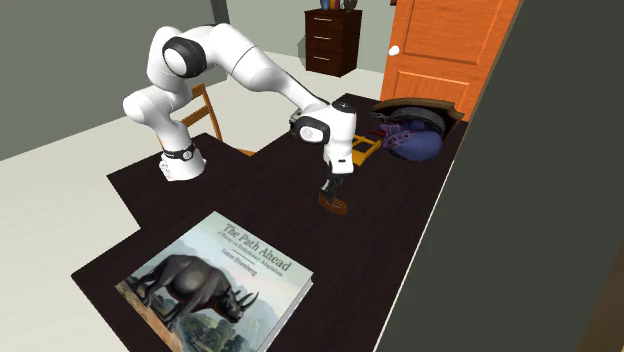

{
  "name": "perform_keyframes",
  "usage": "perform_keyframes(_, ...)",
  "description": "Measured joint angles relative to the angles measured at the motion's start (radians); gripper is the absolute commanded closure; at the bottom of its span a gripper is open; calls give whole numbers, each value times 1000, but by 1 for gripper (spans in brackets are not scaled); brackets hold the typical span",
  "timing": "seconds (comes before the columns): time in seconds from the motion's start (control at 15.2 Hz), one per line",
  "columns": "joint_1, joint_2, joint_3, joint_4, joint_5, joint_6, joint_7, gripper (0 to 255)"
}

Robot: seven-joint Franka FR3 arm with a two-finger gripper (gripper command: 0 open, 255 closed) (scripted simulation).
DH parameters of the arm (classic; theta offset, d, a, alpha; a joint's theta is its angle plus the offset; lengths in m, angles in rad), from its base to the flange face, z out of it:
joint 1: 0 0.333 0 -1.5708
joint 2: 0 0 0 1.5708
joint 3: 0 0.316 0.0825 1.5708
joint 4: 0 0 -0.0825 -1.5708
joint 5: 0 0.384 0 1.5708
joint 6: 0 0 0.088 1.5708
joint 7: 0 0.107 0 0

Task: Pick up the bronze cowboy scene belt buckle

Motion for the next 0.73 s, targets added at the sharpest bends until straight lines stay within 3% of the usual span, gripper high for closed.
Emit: perform_keyframes(0.73, -4, -53, 6, 13, 9, -66, -9, 255)
